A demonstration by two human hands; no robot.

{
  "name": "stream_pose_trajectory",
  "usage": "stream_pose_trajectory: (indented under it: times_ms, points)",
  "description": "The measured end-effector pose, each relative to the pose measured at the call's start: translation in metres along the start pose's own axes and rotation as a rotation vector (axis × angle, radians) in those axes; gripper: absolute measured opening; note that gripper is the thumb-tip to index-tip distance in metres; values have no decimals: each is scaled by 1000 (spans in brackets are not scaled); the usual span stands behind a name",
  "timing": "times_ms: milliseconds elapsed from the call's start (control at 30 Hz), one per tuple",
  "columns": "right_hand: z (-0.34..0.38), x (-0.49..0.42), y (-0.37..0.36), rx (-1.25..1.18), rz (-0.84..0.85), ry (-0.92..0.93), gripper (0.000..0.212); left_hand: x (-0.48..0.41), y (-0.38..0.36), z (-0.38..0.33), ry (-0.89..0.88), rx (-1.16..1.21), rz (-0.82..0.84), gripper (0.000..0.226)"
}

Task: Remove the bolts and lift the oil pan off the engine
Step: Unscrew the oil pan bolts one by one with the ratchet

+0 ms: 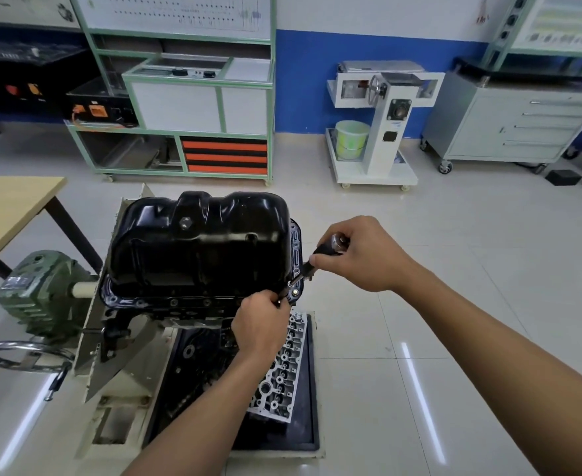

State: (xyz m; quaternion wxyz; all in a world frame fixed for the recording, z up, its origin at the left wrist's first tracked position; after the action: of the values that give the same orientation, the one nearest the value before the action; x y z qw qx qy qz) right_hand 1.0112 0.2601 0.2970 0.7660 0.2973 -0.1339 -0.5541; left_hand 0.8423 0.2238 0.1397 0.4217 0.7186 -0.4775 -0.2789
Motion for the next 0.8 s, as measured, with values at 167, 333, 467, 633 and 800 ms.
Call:
stream_pose_trajectory:
  times_ms: [167, 333, 467, 633, 800]
  points:
    - [14, 2, 13, -110, -32, 55, 9, 5, 18, 17, -127, 100, 23, 14]
    - [50, -14, -8, -315, -13, 116, 5, -4, 80, 66, -122, 245, -46, 5]
    - [85, -35, -70, -505, 40, 113, 3, -22, 154, 129, -20, 348, -212, 14]
    - [141, -60, -180, -661, 104, 149, 8, -45, 225, 236, 146, 314, -332, 10]
    - [181, -78, -314, -799, 198, 58, 17, -65, 269, 368, 288, 266, -406, 6]
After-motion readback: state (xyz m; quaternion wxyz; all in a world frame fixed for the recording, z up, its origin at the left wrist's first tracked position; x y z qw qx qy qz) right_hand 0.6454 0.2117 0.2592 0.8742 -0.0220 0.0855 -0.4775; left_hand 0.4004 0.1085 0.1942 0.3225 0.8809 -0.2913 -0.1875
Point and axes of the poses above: each hand's wrist, its own x-axis away from the middle knuckle, its own y-axis out of the back of the hand, z = x × y, the point moved 4 cm from there along -x, towards the middle knuckle, and after that the axes turned 12 degrees about -x, right-handed, at the moved point
